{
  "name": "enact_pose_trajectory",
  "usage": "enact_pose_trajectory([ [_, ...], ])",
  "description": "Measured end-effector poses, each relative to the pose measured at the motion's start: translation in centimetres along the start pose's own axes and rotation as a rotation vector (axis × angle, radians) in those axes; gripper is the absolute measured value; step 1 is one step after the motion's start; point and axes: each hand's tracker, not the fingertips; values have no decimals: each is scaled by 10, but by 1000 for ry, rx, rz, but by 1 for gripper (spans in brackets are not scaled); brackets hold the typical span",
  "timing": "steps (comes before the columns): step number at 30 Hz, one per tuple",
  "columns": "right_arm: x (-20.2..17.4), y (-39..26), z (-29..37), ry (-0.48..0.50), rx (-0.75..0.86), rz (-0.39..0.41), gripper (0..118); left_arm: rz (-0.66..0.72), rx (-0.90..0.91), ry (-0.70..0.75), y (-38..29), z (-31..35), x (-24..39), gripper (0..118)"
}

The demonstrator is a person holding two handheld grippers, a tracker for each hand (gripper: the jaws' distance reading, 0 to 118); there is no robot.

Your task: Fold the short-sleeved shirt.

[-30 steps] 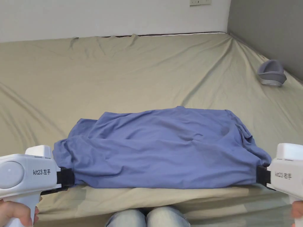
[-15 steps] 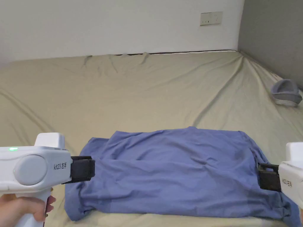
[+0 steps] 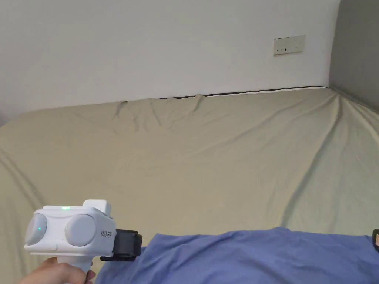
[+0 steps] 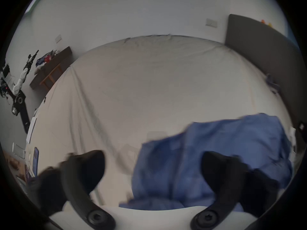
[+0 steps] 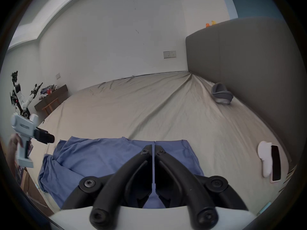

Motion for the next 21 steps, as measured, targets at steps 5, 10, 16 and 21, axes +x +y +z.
enact_pose_trajectory([
  [5, 11, -4, -21, 20, -22, -19, 2, -49, -80, 43, 5, -50, 1, 113],
  [10, 18, -3, -24, 1, -19, -43, 2, -73, -80, -35, 3, -56, 10, 59],
  [16, 24, 4, -31, -73, -49, -32, 68, -54, -68, -115, -7, -55, 17, 7],
  [21, 39, 10, -75, -181, -186, 43, 96, -80, 22, -91, -24, -57, 25, 7],
])
